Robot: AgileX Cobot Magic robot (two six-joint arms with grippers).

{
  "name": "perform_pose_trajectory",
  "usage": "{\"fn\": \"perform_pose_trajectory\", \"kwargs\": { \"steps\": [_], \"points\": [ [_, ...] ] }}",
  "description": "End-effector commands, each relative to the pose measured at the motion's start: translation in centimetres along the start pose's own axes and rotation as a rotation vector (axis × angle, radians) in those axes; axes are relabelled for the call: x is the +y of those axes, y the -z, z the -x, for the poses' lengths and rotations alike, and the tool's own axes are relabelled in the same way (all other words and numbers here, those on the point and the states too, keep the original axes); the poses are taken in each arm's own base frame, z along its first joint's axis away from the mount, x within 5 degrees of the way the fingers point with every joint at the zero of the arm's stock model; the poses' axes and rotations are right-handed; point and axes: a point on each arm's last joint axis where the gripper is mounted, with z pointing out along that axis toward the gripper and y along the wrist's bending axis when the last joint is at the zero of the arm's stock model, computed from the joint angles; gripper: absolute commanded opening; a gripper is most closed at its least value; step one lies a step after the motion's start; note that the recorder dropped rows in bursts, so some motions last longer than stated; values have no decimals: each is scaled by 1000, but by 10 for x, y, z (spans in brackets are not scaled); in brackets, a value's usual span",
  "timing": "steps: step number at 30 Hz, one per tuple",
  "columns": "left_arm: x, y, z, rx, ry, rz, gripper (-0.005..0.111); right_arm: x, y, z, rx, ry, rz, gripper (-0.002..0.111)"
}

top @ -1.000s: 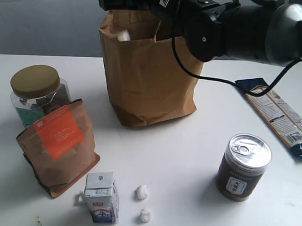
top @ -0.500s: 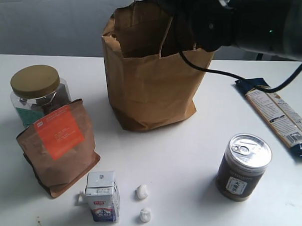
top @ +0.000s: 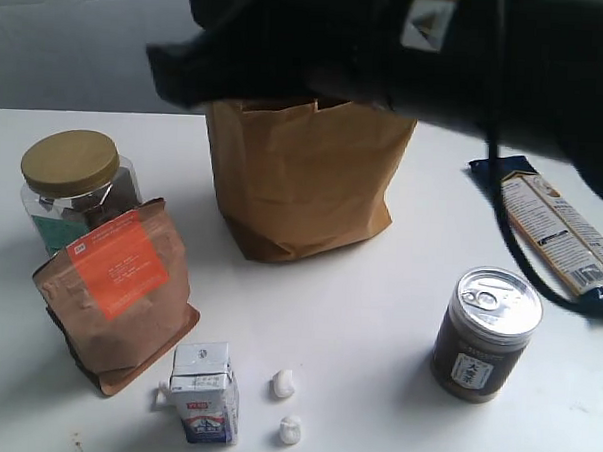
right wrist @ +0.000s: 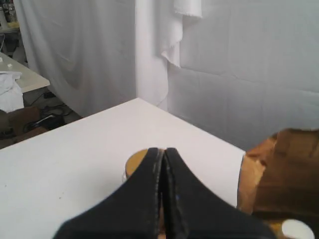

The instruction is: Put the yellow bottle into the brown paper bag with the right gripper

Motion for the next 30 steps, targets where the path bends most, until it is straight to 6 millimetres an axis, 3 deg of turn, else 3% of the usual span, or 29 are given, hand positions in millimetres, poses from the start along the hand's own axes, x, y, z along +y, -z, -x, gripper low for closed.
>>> {"fn": "perform_pose_trajectory", "kwargs": {
  "steps": [1,2,6,15,24,28,30],
  "points": [
    [0,0,0,-12,1,-3,0,-2,28,-31,34,-21,-9,0],
    [0,0,0,-12,1,-3,0,-3,38,-47,67,-27,-13,0],
    [0,0,0,-12,1,-3,0,-7,55,-74,125,-48,-29,0],
    [0,0,0,-12,1,-3,0,-51,108,-143,147,-202,-277,0],
    [0,0,0,-12,1,-3,0,-71,171,-180,-39,-203,-507,0],
    [0,0,0,-12,1,-3,0,-71,193,-190,-114,-212,-575,0],
    [0,0,0,-12,1,-3,0,-70,202,-185,-190,-203,-597,0]
  ]
}}
